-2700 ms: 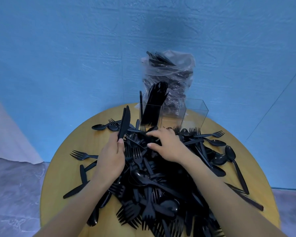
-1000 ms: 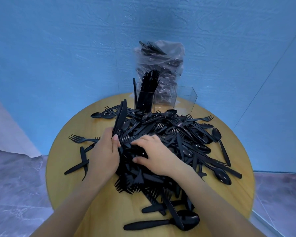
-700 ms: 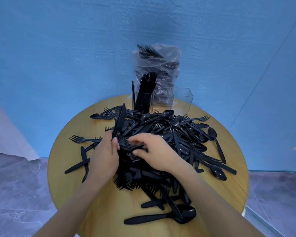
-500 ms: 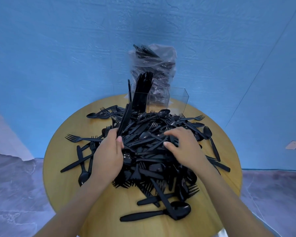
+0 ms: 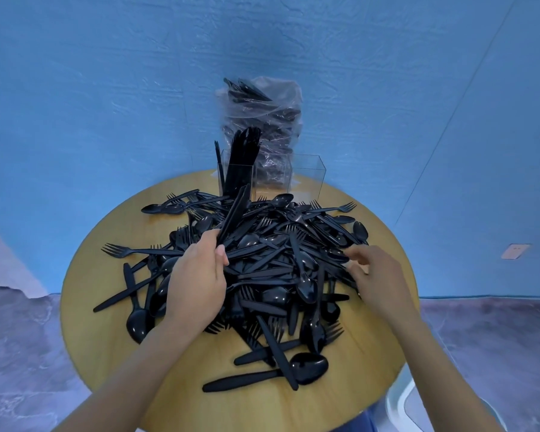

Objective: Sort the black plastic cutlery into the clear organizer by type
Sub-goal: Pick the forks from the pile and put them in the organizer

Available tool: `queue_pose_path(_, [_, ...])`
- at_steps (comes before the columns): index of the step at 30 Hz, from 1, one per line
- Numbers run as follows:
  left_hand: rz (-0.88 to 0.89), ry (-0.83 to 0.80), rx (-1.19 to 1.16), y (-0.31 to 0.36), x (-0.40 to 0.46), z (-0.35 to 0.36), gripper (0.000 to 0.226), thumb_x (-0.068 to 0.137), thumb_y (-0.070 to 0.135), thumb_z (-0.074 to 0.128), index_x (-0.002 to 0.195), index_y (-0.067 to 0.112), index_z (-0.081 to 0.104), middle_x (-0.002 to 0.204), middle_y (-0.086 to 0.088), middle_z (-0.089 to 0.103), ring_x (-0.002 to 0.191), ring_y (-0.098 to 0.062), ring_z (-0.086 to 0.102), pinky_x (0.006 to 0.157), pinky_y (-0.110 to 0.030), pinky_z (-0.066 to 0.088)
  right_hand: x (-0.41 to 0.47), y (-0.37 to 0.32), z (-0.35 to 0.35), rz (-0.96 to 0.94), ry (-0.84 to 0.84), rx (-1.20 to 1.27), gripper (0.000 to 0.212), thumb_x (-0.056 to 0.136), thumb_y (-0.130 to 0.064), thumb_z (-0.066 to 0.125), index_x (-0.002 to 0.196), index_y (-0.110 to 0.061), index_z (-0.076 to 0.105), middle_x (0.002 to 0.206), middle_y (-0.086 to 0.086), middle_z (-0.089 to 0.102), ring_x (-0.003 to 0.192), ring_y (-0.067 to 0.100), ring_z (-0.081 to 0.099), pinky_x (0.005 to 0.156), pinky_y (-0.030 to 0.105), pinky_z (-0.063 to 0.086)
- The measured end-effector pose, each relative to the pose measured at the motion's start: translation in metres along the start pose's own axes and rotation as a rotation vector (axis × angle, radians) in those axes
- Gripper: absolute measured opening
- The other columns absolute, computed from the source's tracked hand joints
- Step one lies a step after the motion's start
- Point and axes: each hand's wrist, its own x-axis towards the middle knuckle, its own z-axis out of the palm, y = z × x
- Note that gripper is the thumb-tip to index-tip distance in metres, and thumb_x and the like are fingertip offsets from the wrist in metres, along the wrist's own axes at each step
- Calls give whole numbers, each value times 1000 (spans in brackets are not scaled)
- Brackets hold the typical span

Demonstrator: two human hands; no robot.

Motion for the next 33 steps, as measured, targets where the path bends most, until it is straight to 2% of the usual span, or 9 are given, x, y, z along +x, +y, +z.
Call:
queue_pose_path(5, [14,-27,-14,16,6,10,30,100,19,31,124,12,48,78,10,52,73,-13,50,58,-30,35,3,22,2,74,-114,-139,12,92,-20,58,99,-15,66,103,4,62,99,22,54,77,27,39])
queue_pose_path(9, [23,-60,-8,23,5,17,28,100,20,30,122,14,46,78,6,52,68,-11,48,54,-29,34,7,14,6,47,-175,-94,8,92,-23,59,92,-17,64,88,-2,61,87,17,56,79,34,47])
queue_pose_path(13, [-1,-99,-8,25,3,20,28,101,21,29,123,15,45,80,7,53,65,-8,48,51,-26,32,9,5,10,18,-233,-60,10,93,-19,57,84,-16,58,73,-8,54,72,12,51,66,27,41])
queue_pose_path(17, [-20,-112,-5,26,4,20,30,101,22,28,126,15,44,81,7,54,66,-8,49,51,-24,33,15,2,11,-20,-181,-27,18,93,-14,55,76,-18,52,75,-7,53,67,7,48,58,21,37])
queue_pose_path(20, [-31,-100,-15,28,6,17,28,101,21,29,124,15,45,80,5,55,65,-9,51,52,-25,34,18,0,6,-78,-84,-56,17,94,-14,52,78,-19,51,82,-2,54,74,13,49,60,25,37])
queue_pose_path(25, [-78,-109,-64,30,10,13,28,101,22,30,125,14,43,76,7,53,60,-10,50,52,-27,33,23,-5,-6,-112,-64,-111,9,98,-18,44,91,-15,47,77,2,61,66,18,54,58,33,44])
queue_pose_path(28, [-101,-120,-108,33,12,12,26,102,22,29,121,13,44,69,4,50,54,-12,46,50,-29,31,25,-13,-11,-67,-21,59,6,96,-16,48,91,-16,51,80,2,66,73,18,62,68,34,51])
queue_pose_path(30, [-107,-138,-171,36,13,10,21,102,21,30,115,15,45,68,2,49,53,-13,44,50,-29,33,22,-25,-13,6,-54,321,8,94,-11,52,92,-18,55,81,-1,67,72,11,63,70,25,51])
queue_pose_path(33, [-120,-179,-293,43,12,10,16,102,22,30,108,20,45,69,2,48,51,-10,40,49,-25,34,12,-49,-8,121,-173,720,15,91,-2,56,91,-17,57,83,4,69,72,12,65,73,25,56])
